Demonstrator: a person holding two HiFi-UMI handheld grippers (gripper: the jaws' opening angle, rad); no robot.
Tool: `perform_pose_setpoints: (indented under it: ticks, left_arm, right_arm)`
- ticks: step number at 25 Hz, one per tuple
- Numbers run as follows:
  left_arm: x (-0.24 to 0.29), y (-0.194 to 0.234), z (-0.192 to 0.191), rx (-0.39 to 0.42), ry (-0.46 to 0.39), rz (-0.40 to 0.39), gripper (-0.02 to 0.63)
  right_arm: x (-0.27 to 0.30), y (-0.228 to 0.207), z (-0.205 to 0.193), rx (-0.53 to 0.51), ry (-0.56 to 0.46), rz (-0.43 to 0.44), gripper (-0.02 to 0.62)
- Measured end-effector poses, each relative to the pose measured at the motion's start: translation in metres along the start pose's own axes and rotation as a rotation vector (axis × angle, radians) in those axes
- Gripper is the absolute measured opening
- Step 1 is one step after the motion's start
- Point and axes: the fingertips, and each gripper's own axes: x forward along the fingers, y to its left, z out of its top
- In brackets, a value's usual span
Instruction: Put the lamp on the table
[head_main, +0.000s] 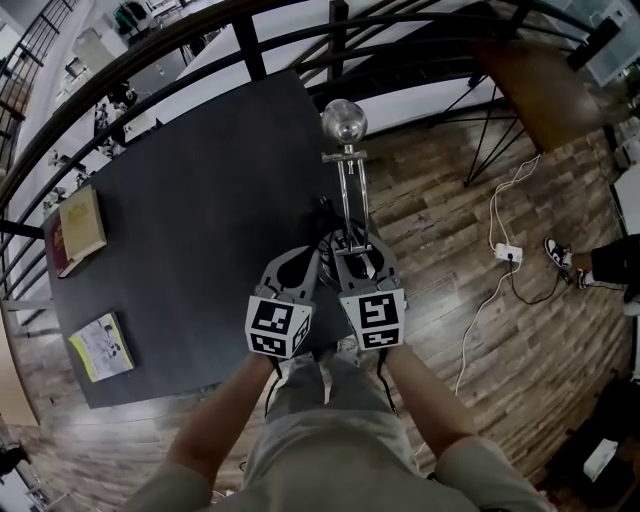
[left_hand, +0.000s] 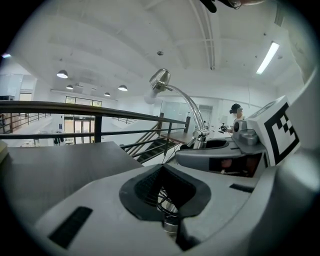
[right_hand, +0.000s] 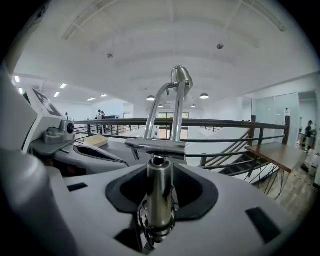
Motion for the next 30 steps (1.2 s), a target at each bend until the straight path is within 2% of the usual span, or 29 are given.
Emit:
perform_pose_setpoints:
  ticks: [5, 11, 16, 22, 23, 26, 30]
  left_arm:
    - [-0.017, -0.005, 0.001, 0.007, 0.012, 0.018, 0.005]
    - [-0.037, -0.014, 0.002, 0.002, 0.043, 0.034, 0.005]
    - [-0.060, -0.018, 0.017, -0.001, 0.058, 0.066, 0.005]
    - [-0.093, -0.019, 0.056, 0.013, 0.008, 0.068, 0.005]
    - [-0.099, -0.020, 0.064, 0.015, 0.004, 0.064, 0.005]
    - [-0.120, -0.024, 0.097, 0.020, -0.041, 0.054, 0.005]
    - [-0.143, -0.037, 0.141, 0.090, -0.120, 0.014, 0.005]
  right_arm:
    - [-0.021, 0.003, 0.003, -0.028, -0.007, -0.009, 0.123]
    - [-0.056, -0.005, 0.009, 0.021, -0.020, -0.049, 0.123]
    - [-0.087, -0.016, 0.037, 0.016, -0.077, -0.087, 0.114]
    - [-0.119, -0.025, 0.080, -0.022, -0.146, -0.109, 0.064]
    - [-0.124, -0.026, 0.089, -0.030, -0.159, -0.106, 0.035]
    - [-0.140, -0.026, 0.116, -0.057, -0.199, -0.101, 0.017]
    - [-0.160, -0.018, 0.154, -0.085, -0.258, -0.081, 0.008]
